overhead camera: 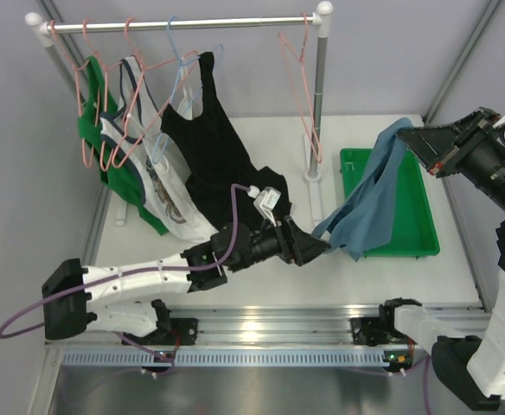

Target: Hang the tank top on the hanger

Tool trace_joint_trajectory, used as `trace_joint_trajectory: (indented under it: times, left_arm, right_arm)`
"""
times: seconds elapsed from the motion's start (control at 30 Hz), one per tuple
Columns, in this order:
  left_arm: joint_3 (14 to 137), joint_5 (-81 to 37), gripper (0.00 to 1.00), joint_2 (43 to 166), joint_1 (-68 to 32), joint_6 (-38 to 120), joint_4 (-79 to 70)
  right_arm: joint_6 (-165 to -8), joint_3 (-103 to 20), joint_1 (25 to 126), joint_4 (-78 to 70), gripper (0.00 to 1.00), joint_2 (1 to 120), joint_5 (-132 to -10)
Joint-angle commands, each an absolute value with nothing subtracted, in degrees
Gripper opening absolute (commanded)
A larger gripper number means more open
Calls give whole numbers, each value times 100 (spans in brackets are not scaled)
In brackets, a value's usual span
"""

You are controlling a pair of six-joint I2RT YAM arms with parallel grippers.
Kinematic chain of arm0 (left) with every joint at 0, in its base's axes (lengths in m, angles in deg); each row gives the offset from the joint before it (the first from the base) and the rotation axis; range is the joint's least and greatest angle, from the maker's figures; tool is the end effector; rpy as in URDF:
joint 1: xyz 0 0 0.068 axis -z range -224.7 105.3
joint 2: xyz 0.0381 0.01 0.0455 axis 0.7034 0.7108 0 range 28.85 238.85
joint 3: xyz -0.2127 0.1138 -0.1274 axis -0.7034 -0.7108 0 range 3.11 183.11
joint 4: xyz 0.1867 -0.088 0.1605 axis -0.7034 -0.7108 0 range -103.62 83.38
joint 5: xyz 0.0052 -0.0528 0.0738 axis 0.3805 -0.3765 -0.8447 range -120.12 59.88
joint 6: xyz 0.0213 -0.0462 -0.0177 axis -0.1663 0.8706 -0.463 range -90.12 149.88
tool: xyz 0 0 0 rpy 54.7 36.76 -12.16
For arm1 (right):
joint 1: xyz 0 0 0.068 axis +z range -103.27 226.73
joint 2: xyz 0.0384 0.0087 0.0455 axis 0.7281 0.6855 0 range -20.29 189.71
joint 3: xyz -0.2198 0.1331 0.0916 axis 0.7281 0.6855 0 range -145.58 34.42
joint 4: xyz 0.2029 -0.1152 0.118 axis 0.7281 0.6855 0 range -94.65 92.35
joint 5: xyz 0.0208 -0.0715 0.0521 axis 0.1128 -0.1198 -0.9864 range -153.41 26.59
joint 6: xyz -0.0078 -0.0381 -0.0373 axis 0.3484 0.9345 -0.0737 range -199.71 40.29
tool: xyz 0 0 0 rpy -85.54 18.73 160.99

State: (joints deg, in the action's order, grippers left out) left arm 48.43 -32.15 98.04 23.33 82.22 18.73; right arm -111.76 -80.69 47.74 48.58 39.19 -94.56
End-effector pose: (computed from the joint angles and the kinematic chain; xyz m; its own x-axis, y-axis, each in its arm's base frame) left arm 0.1075 -0.2630 0.3189 -0.7172 -0.3367 -0.6101 0.5660 0.2293 -0.7919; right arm 0.0788 0.0198 0.5814 -0.2470 0.4500 -0.8582 -0.4730 0.7170 0.5120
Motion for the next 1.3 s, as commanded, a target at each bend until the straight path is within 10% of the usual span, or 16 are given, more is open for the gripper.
trace_joint_trajectory:
  times: [0.0,0.43,0.6,1.27]
  left_arm:
    - [5223,-3548,75,9828,2543,7568,1765]
    - [6199,-4497,52,10417,2596,7234,-20]
    - [6524,-4953,0,10278,2587,6927,-633]
    - [10056,-6053,0,9521,2587,4352,-2823]
  right_arm:
    - [-11170,-8072,4840,4633,0,3947,-9513]
    - [-11179,-8090,4831,4642,0,3938,-9601]
    - [-11152,-8072,4840,4624,0,3938,-9619]
    - [-12426,-7562,4848,2050,0,3745,-9839]
